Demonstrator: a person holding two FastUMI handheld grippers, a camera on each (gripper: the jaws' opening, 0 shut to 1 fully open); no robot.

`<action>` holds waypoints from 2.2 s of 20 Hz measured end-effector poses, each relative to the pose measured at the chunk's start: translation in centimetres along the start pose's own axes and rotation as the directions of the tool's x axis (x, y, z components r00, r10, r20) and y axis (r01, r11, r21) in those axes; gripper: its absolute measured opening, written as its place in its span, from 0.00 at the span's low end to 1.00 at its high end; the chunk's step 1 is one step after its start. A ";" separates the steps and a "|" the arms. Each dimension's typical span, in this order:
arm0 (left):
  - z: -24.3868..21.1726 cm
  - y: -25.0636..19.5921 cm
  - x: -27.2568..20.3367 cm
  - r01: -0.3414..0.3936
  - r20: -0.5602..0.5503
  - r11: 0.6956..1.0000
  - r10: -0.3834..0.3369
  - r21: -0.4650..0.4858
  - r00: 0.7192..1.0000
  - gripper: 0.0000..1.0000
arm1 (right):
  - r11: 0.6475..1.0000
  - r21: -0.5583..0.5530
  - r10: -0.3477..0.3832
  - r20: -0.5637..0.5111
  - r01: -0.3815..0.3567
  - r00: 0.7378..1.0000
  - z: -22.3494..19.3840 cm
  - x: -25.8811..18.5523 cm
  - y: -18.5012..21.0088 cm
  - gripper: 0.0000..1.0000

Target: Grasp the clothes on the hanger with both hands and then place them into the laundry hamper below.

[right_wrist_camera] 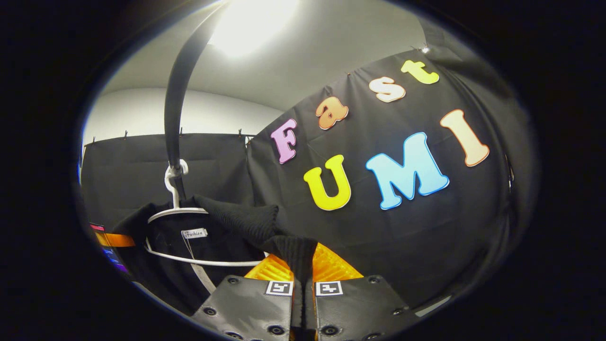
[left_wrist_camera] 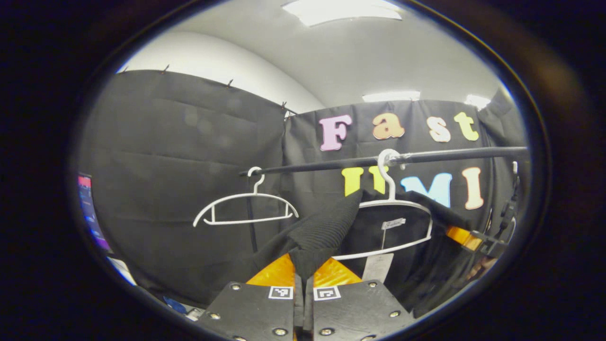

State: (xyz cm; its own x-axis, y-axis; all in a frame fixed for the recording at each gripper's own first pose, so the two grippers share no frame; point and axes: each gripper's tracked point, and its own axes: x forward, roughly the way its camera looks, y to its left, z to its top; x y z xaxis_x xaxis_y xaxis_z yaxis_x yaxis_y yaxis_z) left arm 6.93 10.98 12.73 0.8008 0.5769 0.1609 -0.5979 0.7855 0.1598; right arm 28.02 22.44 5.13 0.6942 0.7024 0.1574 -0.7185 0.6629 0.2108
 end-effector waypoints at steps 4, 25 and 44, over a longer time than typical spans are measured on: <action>1.3 0.9 0.1 0.001 0.016 1.000 -0.001 0.027 1.000 0.01 | 0.999 -0.036 -0.023 0.039 0.024 0.999 0.6 0.6 -0.4 0.01; 4.0 4.6 6.4 0.110 0.109 0.974 -0.133 0.199 0.985 0.01 | 0.996 -0.024 -0.076 0.230 0.084 0.970 3.2 7.3 -3.5 0.04; -1.9 6.3 11.6 0.256 -0.027 0.962 -0.254 0.093 0.967 0.00 | 0.997 -0.073 0.014 0.136 -0.004 0.991 -1.3 9.3 -3.7 0.04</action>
State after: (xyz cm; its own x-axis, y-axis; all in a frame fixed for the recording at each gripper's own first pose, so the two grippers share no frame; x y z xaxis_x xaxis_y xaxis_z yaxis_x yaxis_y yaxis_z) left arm 12.57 23.04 13.80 0.9271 0.3641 0.0886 -0.3739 0.8826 0.2851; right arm 37.06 26.91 4.53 0.6833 0.6700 0.2903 -0.7228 0.6770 0.1389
